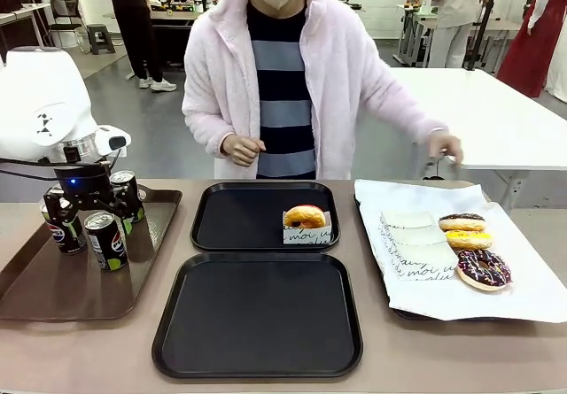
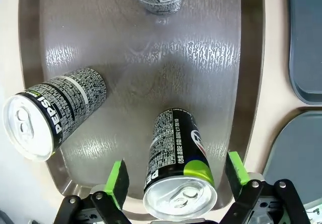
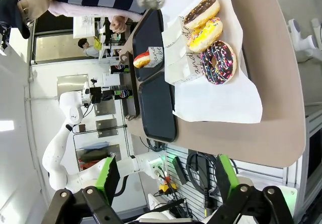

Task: Set up donuts and drinks on trays.
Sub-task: Pick up one Pepsi coke and place it on the Flat Tray.

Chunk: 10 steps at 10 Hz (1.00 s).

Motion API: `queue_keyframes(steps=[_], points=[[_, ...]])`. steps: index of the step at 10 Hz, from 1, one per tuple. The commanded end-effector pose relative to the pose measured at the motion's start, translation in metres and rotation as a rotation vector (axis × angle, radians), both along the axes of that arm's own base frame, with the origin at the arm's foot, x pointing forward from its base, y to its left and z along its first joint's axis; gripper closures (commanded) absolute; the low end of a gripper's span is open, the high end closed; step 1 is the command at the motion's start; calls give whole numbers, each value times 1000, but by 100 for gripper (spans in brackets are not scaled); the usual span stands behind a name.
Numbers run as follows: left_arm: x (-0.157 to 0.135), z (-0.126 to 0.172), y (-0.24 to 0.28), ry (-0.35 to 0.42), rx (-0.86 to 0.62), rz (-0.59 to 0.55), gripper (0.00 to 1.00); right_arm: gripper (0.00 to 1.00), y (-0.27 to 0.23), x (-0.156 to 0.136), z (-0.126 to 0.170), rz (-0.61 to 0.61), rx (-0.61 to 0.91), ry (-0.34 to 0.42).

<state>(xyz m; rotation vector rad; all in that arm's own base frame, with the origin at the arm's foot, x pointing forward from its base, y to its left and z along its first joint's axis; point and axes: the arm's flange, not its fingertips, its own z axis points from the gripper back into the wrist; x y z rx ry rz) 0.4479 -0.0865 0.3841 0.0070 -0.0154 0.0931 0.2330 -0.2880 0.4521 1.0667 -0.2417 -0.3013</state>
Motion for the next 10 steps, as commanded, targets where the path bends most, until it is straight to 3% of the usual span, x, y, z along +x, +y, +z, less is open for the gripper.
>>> queue_keyframes(steps=[1,4,5,6,7,8,10], points=[[5,-5,-5,-7,33,32,0,0,0,-1,1,4,6,-3],[6,-10,-4,4,24,26,0,0,0,-1,1,4,6,-3],[5,-8,-3,-8,26,-2,11,0,0,-1,1,4,6,-3],[5,-8,-2,-14,45,2,54,0,0,-1,1,4,6,-3],[5,-8,-1,-12,48,-1,66,0,0,-1,1,4,6,-3],[5,-9,-1,-6,48,-2,100,0,0,-1,1,4,6,-3],[5,-8,-1,7,47,1,100,0,0,-1,1,4,6,-3]])
